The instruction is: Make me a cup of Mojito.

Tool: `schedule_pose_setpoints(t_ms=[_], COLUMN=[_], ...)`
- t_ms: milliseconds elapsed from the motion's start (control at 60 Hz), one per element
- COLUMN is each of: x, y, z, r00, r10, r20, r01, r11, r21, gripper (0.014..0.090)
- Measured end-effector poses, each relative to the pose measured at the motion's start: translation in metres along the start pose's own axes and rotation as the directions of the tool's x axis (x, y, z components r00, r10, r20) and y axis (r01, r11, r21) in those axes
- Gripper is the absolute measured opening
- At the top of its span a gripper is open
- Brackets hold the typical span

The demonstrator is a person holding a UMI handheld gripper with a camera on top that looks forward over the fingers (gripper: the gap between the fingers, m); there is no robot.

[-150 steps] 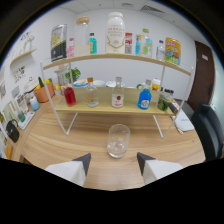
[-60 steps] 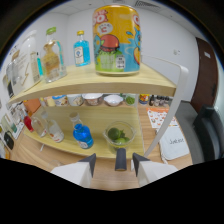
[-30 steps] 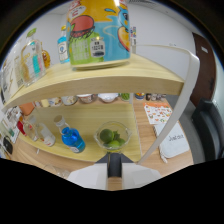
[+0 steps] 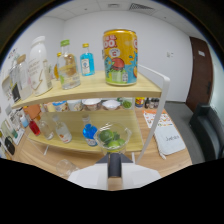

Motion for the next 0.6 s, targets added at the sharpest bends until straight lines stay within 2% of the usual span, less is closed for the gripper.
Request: schedule_pose_setpoints(t_ms=[183,350,467,600], x=[-0.034,-0.057,-0.067,-0.068], y=[0.035,0.058,0.059,0.044], z=[-0.013,-0.012,-0.010,-0.004], r00=[1.000,0.992,0.959,0.846], r10=[0.003,-0.130,-0.276,-0.504], r20=[0.020,-0.003,-0.063,-0.174], r01=[-0.003,0.130,0.279,0.520], r11=[1.000,0.992,0.960,0.852], r21=[-0.006,0.004,0.033,0.062], gripper=[0.0149,0.0148,0.0148,0.0147])
